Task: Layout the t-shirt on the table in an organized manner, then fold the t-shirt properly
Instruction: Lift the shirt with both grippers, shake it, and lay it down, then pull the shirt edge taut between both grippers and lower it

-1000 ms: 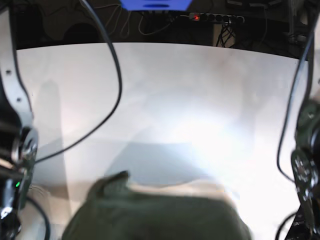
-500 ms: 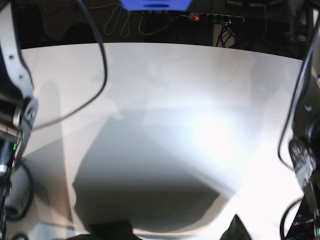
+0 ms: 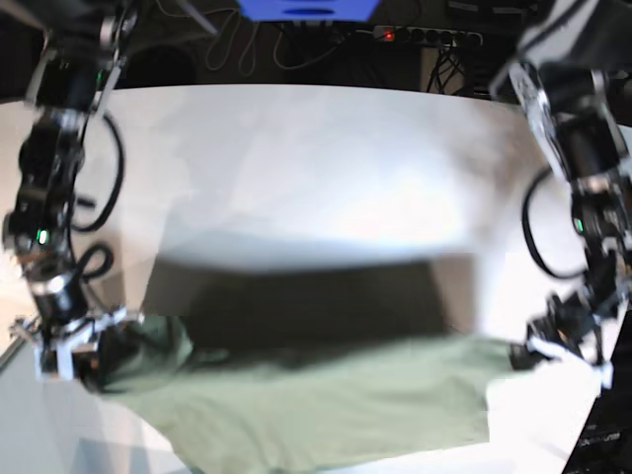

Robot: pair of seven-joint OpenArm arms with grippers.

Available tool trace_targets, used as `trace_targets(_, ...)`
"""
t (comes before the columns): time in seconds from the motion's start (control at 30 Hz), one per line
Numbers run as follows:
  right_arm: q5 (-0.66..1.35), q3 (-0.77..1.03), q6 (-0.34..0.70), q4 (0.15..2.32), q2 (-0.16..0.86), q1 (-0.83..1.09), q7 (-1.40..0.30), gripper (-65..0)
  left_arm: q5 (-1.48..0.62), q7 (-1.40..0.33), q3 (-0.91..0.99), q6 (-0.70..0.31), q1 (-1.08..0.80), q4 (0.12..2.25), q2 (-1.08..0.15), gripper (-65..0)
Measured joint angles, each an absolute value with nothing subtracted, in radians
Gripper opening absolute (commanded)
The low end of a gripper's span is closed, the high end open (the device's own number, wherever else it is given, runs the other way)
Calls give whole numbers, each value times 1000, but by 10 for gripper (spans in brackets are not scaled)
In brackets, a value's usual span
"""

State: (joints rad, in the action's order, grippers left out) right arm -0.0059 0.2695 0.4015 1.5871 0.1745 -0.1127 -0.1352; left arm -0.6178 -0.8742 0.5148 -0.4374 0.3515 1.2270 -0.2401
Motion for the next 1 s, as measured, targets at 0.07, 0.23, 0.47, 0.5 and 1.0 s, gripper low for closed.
trace_targets(0.07, -9, 278, 406, 1599, 157, -22, -107, -650, -659, -862, 544, -434, 279, 1233, -241, -650)
trace_targets(0.23, -18, 281, 404, 1615, 153, 142, -43, -650, -752, -862, 575, -437, 107, 1243, -249, -650)
trace_targets(0.47, -16, 265, 423, 1676, 123, 364, 48, -650, -872, -862, 761, -438, -2, 1242, -305, -650)
trace_targets(0.5, -15, 264, 449, 1685, 113, 378, 62, -650, -872, -865, 772, -438, -6, 1242, -316, -650)
trace_targets(1.0, -22, 268, 550, 1695, 12, 539, 97, -650, -876, -868, 884, -440, -113, 1242, -329, -650)
